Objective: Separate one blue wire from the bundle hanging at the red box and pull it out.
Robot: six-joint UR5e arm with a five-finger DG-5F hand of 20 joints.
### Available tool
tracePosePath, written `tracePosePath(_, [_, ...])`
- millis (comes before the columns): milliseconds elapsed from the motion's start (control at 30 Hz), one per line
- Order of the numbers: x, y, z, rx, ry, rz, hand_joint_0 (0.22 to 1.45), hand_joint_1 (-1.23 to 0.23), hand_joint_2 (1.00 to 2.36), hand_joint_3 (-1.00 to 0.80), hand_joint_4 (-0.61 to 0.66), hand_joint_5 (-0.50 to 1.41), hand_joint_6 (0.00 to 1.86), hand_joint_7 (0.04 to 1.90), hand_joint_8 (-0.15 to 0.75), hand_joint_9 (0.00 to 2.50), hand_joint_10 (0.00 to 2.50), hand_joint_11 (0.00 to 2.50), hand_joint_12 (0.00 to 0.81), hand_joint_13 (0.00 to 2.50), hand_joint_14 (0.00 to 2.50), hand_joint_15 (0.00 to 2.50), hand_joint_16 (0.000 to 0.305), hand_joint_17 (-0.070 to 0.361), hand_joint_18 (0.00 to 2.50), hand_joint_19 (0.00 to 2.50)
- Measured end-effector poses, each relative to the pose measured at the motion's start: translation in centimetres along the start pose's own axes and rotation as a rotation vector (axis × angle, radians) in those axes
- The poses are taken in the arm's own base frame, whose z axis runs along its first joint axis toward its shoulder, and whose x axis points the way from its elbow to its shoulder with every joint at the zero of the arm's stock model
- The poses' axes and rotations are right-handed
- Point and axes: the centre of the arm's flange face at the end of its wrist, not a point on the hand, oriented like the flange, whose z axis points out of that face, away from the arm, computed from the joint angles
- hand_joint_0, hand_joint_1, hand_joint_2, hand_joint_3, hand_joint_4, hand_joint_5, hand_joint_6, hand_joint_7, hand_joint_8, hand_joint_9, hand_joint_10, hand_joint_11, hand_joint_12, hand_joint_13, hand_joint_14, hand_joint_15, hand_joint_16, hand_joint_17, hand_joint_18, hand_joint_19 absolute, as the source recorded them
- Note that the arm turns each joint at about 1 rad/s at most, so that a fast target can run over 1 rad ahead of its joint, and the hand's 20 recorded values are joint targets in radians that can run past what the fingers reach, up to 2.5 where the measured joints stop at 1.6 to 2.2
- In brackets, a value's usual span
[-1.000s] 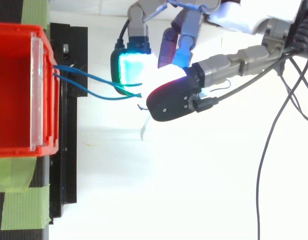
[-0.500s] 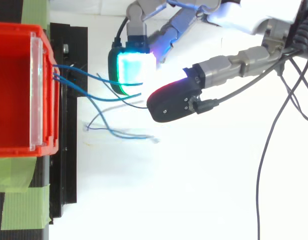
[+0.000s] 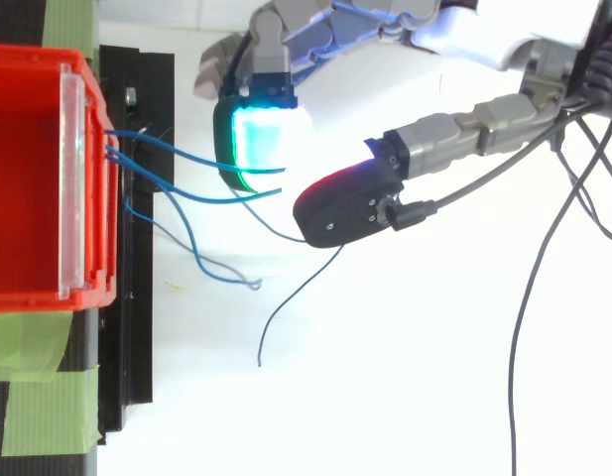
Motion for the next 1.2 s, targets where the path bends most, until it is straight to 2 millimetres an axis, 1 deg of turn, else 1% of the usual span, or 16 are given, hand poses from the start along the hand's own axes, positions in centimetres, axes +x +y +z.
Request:
tracePosePath(100, [0.03,-0.02,0.01,0.000,0.000,-0.001,0.58,-0.89,1.00,0.01,-0.11,-0.07,0.82,1.15,0.282,0.43,0.00,0.00,0.456,0.25,0.00,0.21,0.067,0.152,0.50,0.17])
tracePosePath(167, [0.03,-0.03,0.01,0.000,0.000,-0.001,0.58,-0.89,1.01,0.01,-0.10,-0.07,0.81,1.20,0.309,0.55,0.00,0.12,0.464,0.36,0.01,0.25,0.066,0.148,0.59,0.21])
tracePosePath(400, [0.03,-0.02,-0.02,0.003,0.000,-0.001,0.59,-0.88,1.01,0.01,-0.06,-0.08,0.83,1.24,0.343,0.79,0.01,0.41,0.465,0.50,0.01,0.33,0.064,0.143,0.72,0.29])
tracePosePath(433, [0.04,-0.02,-0.02,0.003,0.000,-0.001,0.60,-0.87,1.02,0.01,-0.06,-0.08,0.83,1.23,0.355,0.85,0.01,0.46,0.471,0.55,0.01,0.37,0.063,0.142,0.76,0.31])
tracePosePath(500, [0.06,0.01,-0.02,0.002,0.001,-0.001,0.60,-0.87,1.01,0.02,-0.06,-0.08,0.84,1.20,0.360,0.89,0.01,0.50,0.472,0.59,0.01,0.37,0.064,0.143,0.79,0.32])
tracePosePath(567, [0.11,0.03,-0.01,0.002,0.001,-0.001,0.60,-0.86,1.02,0.03,-0.06,-0.08,0.86,1.16,0.374,0.97,0.02,0.55,0.482,0.70,0.01,0.42,0.064,0.143,0.86,0.34])
tracePosePath(767, [0.27,0.06,0.00,0.002,0.004,0.003,0.60,-0.85,1.02,0.03,-0.05,-0.09,0.86,1.15,0.394,1.06,0.02,0.68,0.505,1.00,0.02,0.64,0.061,0.137,0.90,0.41])
tracePosePath(1000, [0.45,-0.12,-0.20,0.021,0.013,0.059,0.60,-0.84,1.02,0.03,-0.05,-0.09,0.87,1.13,0.399,1.08,0.02,0.71,0.521,1.13,0.02,0.75,0.059,0.133,0.90,0.41])
tracePosePath(1133, [0.57,-0.25,-0.39,0.039,0.020,0.104,0.60,-0.83,1.02,0.02,-0.05,-0.09,0.87,1.12,0.403,1.10,0.02,0.73,0.524,1.32,0.02,0.92,0.058,0.132,0.90,0.42])
tracePosePath(1200, [0.60,-0.32,-0.49,0.048,0.023,0.120,0.60,-0.83,1.02,0.03,-0.05,-0.09,0.87,1.10,0.405,1.11,0.02,0.74,0.520,1.35,0.02,0.96,0.059,0.132,0.91,0.43])
